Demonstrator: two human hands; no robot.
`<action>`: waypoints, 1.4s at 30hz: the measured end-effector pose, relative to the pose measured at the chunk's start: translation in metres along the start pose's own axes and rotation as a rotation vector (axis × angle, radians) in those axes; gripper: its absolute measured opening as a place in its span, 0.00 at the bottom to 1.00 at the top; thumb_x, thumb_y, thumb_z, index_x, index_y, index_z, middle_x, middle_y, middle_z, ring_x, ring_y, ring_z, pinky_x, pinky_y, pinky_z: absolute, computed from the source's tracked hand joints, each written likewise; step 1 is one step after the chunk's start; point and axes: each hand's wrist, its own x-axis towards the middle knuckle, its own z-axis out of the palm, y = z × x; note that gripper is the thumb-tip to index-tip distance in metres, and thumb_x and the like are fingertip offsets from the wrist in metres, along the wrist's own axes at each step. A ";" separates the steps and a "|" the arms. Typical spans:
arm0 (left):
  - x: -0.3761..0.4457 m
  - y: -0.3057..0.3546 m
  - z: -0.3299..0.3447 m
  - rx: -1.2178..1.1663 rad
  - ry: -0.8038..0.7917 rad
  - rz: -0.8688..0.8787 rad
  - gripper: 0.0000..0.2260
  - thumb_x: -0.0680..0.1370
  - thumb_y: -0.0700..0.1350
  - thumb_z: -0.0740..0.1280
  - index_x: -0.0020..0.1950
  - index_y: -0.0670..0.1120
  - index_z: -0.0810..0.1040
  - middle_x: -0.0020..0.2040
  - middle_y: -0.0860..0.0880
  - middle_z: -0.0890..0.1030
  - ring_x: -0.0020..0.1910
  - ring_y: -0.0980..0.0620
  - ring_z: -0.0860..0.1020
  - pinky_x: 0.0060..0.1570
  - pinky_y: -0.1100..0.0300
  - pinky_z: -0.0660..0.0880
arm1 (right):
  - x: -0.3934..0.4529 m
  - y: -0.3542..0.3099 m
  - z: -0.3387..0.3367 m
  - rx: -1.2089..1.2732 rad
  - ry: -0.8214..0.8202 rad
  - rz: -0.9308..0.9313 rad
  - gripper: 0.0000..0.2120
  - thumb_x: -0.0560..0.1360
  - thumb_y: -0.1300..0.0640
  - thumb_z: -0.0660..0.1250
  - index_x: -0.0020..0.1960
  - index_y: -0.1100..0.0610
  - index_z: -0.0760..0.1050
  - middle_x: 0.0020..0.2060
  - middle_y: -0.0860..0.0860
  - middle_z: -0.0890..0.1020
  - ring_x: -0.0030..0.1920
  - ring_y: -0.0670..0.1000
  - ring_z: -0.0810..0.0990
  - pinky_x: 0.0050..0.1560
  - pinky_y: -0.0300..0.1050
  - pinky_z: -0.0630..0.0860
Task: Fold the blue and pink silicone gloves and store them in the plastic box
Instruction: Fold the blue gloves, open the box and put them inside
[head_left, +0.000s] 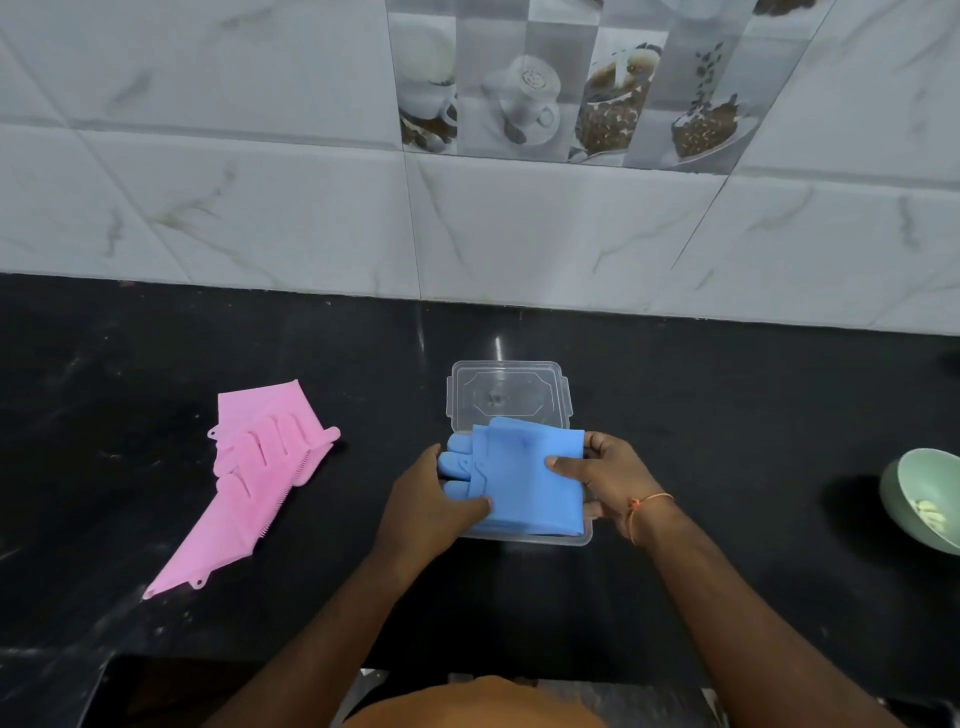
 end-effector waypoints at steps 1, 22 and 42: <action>-0.002 0.000 0.002 0.023 -0.001 0.003 0.25 0.67 0.50 0.84 0.61 0.56 0.79 0.55 0.59 0.85 0.53 0.60 0.83 0.46 0.65 0.77 | 0.002 0.001 0.001 -0.057 0.028 -0.020 0.16 0.73 0.62 0.80 0.59 0.59 0.81 0.52 0.58 0.88 0.48 0.58 0.89 0.34 0.51 0.82; 0.029 0.041 -0.002 0.671 -0.193 0.675 0.24 0.83 0.45 0.70 0.80 0.53 0.74 0.71 0.50 0.79 0.69 0.50 0.76 0.69 0.56 0.74 | -0.020 -0.030 -0.002 -1.264 -0.053 -0.761 0.20 0.78 0.50 0.72 0.70 0.49 0.78 0.64 0.47 0.78 0.60 0.52 0.78 0.59 0.45 0.77; 0.077 0.031 0.049 1.164 -0.440 0.377 0.26 0.81 0.47 0.75 0.77 0.44 0.74 0.75 0.45 0.77 0.72 0.43 0.78 0.71 0.46 0.76 | 0.029 0.008 0.033 -1.493 -0.237 -0.471 0.31 0.74 0.49 0.75 0.75 0.50 0.72 0.71 0.52 0.77 0.69 0.56 0.78 0.71 0.50 0.73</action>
